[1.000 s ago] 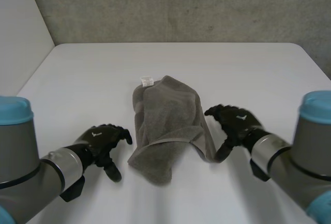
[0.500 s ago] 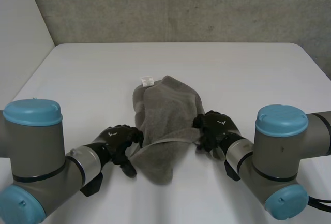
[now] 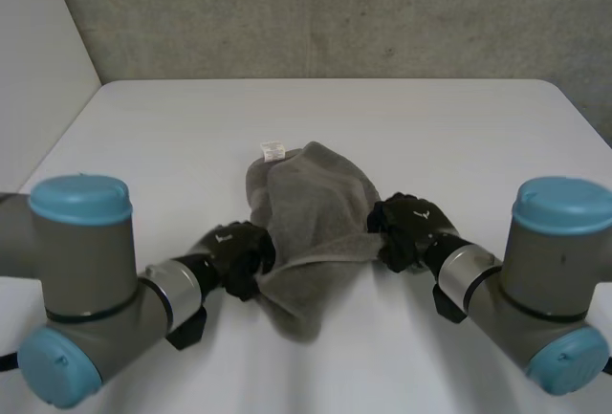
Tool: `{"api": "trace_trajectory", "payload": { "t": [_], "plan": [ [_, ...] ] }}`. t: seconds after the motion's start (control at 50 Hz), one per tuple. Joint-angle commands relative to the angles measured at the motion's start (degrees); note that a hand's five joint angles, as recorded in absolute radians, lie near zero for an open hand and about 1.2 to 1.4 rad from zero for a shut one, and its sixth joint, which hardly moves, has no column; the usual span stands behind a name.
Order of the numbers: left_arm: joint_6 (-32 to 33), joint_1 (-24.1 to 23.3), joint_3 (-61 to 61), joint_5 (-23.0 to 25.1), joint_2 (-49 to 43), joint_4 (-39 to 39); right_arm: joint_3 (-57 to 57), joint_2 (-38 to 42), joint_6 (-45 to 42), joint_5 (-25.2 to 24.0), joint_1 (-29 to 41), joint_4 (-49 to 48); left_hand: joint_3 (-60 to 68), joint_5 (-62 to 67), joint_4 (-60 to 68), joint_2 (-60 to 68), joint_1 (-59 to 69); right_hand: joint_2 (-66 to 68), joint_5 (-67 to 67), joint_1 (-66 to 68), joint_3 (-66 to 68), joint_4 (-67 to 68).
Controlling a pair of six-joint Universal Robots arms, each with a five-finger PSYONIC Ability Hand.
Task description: Fold the towel.
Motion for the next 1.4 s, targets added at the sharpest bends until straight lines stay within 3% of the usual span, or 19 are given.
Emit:
{"api": "trace_trajectory", "payload": {
  "t": [0.02,0.04,0.08,0.14,0.18,0.26,0.38,0.52,0.62,0.76,1.02,1.04,1.06,1.1,1.26,1.4],
  "plan": [
    [0.5,5.1,10.2,1.0,0.2,0.0,-13.0,-0.2,-9.2,-6.0,-1.9,9.6,-3.0,3.7,-3.4,4.9,5.6,7.5,4.4,4.5,-2.5,-4.4],
    [0.5,5.1,10.2,0.9,0.2,0.0,-13.1,-0.2,-9.2,-6.0,-1.9,9.6,-3.0,3.7,-3.4,4.9,5.6,7.5,4.4,4.5,-2.5,-4.4],
    [0.3,4.8,19.6,0.3,-0.8,-0.1,-26.4,2.1,-11.7,-6.1,-2.1,13.7,-3.0,3.7,-3.4,4.9,5.6,7.5,4.4,4.5,-2.5,-4.4],
    [0.6,4.6,24.4,-0.1,-1.2,0.0,-34.3,2.6,-12.7,-6.1,-2.2,14.6,-3.0,3.7,-3.4,4.9,5.6,7.5,4.4,4.5,-2.5,-4.4],
    [0.4,4.1,32.9,-1.2,-0.2,0.3,-47.9,1.8,-13.0,-5.9,-4.1,14.0,-3.0,3.7,-3.4,4.9,5.6,7.5,4.4,4.5,-2.5,-4.4],
    [0.3,3.1,37.6,-2.4,4.2,1.9,-52.4,-2.4,-12.3,-4.6,-4.9,10.1,-3.0,3.7,-3.4,4.9,5.6,7.5,4.4,4.5,-2.5,-4.4],
    [0.8,2.9,28.1,-2.5,15.2,12.9,-37.1,-10.6,-11.7,-5.2,-4.6,0.9,-3.0,3.7,-3.4,4.9,5.6,7.5,4.4,4.5,-2.5,-4.4],
    [2.4,3.4,11.6,-2.0,16.6,18.8,-19.6,-12.0,-14.4,-8.0,-4.8,7.3,-3.0,3.7,-3.4,4.9,5.6,7.5,4.4,4.5,-2.5,-4.4],
    [11.9,5.1,-2.9,-1.9,15.4,18.8,-8.4,-11.6,-19.2,-7.3,-5.9,12.2,-3.0,3.7,-3.4,4.9,5.6,7.5,4.4,4.5,-2.5,-4.4],
    [19.5,4.3,-11.3,-0.4,11.2,18.5,-1.0,-11.7,-21.5,-6.8,-8.4,11.2,-3.0,3.7,-3.4,4.9,5.6,7.5,4.4,4.5,-2.5,-4.4],
    [19.9,3.9,-12.4,-0.8,6.2,19.6,2.5,-11.9,-21.6,-7.2,-11.6,10.3,-3.0,3.7,-3.4,4.9,5.6,7.5,4.4,4.5,-2.5,-4.4],
    [19.9,4.0,-11.7,-1.0,5.6,20.2,2.6,-11.9,-21.5,-7.3,-11.6,10.3,-3.0,-15.3,-3.4,-14.1,-13.4,7.5,4.4,4.5,-2.5,-4.4],
    [19.9,4.0,-11.7,-1.0,5.6,20.2,2.6,-11.9,-21.5,-7.3,-11.6,10.3,-3.0,-15.4,-3.4,-14.2,-13.6,7.5,4.4,4.5,-2.5,-4.4],
    [20.0,4.1,-10.4,-2.9,4.3,21.8,2.8,-11.9,-21.5,-7.4,-11.9,10.3,-3.0,-59.0,-3.4,-57.8,-57.1,7.5,4.4,4.5,-2.5,-4.4],
    [20.2,3.3,-7.4,-11.3,0.3,22.8,3.4,-11.9,-21.3,-7.8,-13.8,10.8,-3.0,-62.2,-3.4,-61.0,-60.4,7.5,4.4,4.5,-2.5,-4.4],
    [20.2,3.1,-7.4,-11.6,-1.2,22.8,3.6,-11.3,-20.5,-7.9,-15.2,10.8,-3.0,-62.2,-3.4,-61.0,-60.4,7.5,4.4,4.5,-2.5,-4.4]
  ]
}}
